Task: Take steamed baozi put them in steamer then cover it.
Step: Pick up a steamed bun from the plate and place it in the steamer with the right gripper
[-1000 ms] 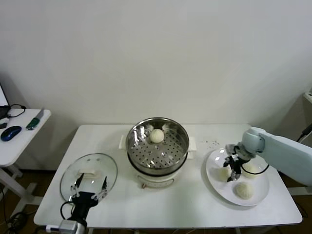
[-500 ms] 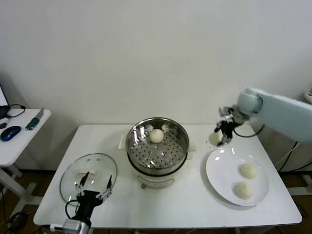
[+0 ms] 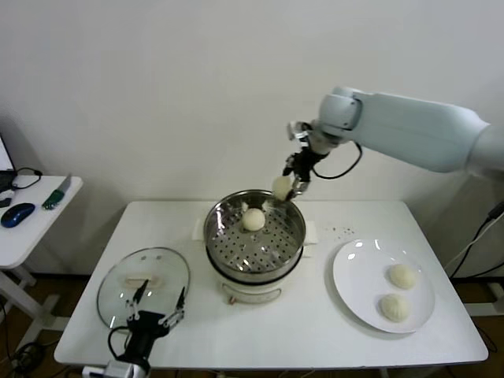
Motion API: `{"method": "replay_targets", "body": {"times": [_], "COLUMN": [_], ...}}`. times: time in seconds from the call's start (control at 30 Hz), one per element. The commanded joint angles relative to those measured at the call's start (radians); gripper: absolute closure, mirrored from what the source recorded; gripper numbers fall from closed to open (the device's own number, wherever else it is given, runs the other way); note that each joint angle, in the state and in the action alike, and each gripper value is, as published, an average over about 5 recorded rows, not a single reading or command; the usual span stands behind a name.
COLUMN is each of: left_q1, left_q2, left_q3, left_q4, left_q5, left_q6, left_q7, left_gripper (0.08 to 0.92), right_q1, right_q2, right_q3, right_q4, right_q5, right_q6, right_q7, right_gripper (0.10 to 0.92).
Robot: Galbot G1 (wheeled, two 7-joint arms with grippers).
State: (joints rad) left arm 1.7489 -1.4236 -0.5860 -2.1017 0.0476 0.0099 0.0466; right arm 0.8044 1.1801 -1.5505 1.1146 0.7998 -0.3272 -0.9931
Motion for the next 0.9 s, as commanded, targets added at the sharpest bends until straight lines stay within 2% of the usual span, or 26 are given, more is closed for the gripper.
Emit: {"method": "replay_targets", "body": {"times": [0.03, 0.9], "left_q1": [0.020, -0.005], "left_q2": [0.004, -0.001], "left_q3": [-0.001, -0.011], "left_q4": [-0.006, -0.008], "left_q5": [0.000, -0.028], "left_q6": [-0.009, 0.010], "left_q7": [0.000, -0.003], "left_gripper": [0.177, 0.177], "right_q1": [-0.033, -0.236], "right_q2": [0.204, 0.327], "right_q3": [-0.035, -0.062], "right_q4": [-0.017, -0.162], "right_q5": [0.110, 0.047], "right_q6": [-0.040, -0.021], "right_q7": [0.050, 0.056], "right_gripper": [0.353, 0.327]}}
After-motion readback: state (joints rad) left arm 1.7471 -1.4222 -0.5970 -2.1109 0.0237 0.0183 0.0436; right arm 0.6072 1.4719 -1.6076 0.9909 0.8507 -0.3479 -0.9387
